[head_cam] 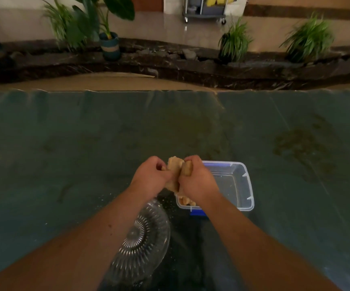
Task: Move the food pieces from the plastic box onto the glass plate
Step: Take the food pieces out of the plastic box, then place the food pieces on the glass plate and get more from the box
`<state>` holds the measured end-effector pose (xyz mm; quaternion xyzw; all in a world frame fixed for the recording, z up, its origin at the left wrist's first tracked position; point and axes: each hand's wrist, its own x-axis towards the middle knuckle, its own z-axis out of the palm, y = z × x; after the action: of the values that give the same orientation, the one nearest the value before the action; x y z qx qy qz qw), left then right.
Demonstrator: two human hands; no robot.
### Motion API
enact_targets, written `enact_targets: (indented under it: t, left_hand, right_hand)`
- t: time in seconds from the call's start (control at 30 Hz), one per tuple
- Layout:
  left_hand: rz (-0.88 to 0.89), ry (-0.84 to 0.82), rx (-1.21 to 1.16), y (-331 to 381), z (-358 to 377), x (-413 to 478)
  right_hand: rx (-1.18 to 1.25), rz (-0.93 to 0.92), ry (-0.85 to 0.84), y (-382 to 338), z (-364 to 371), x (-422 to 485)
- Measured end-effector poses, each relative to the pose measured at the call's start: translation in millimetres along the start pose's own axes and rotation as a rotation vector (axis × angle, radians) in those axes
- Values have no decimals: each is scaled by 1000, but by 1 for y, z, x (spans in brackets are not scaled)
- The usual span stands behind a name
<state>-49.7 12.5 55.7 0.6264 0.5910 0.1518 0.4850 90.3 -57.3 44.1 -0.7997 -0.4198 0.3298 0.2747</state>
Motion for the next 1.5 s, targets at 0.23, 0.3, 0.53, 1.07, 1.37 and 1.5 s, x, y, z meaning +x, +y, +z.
enact_targets:
  t: [0.23, 0.3, 0.53, 1.07, 1.37, 1.5]
  left_hand:
    - [-255, 80, -245, -94, -79, -22]
    - [-342, 30, -294, -124, -89, -28]
    - [-126, 6, 486, -203, -91, -50]
    - [285, -117, 931, -211, -49, -43]
    - [243, -43, 701, -153, -37, -15]
    - [131, -9, 419, -87, -3, 14]
  right_hand:
    - [72, 105, -97, -25, 64, -21]
    - [71, 190, -164, -24, 85, -24]
    - [-519, 59, -201, 16, 133, -61]
    - [-911, -444, -356, 37, 165, -52]
    - [-551, -491, 37, 22, 110, -40]
    - [-244, -101, 244, 38, 57, -2]
